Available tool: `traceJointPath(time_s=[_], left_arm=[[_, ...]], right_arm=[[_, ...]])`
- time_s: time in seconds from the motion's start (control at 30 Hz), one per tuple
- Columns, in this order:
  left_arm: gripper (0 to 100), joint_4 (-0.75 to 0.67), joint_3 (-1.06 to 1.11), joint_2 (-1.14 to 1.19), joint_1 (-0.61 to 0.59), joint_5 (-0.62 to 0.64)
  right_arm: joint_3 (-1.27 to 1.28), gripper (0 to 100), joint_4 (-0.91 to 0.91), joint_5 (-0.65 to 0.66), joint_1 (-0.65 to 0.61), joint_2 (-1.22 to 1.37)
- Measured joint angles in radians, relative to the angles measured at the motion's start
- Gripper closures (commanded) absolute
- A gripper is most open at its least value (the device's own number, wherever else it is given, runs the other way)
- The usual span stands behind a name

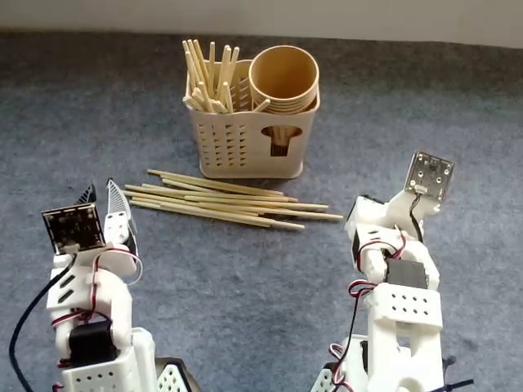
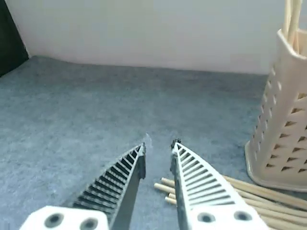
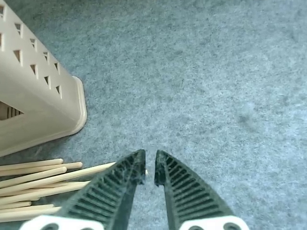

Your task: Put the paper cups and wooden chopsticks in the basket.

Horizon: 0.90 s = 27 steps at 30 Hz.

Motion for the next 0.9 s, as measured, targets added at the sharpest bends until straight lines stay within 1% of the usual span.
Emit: traceJointPath(time_s=[0.13,0.2,0.33,0.4,0.47,0.73,0.9], left_arm=[[89,0.000,0.087,0.002,-0.031,0.000],[89,0.000,0.124,0.002,-0.034,0.000],[89,0.002,0.187,0.003,-0.068,0.000],[89,0.002,0.187,0.003,-0.092,-0.002],[89,0.002,0.189,0.002,-0.118,-0.002],[89,0.002,0.189,0.002,-0.118,-0.002],[89,0.002,0.189,0.002,-0.124,-0.002]], right_arm=[[0.000,95.0,0.000,0.008,0.000,-0.003],[0.000,95.0,0.006,0.052,0.000,-0.003],[-0.003,95.0,0.106,0.092,-0.002,-0.003],[-0.034,95.0,0.160,0.107,-0.028,-0.003],[-0.077,95.0,0.222,0.138,-0.078,-0.003],[-0.235,95.0,0.474,0.264,-0.344,-0.003],[-0.336,95.0,0.566,0.301,-0.439,-0.003]])
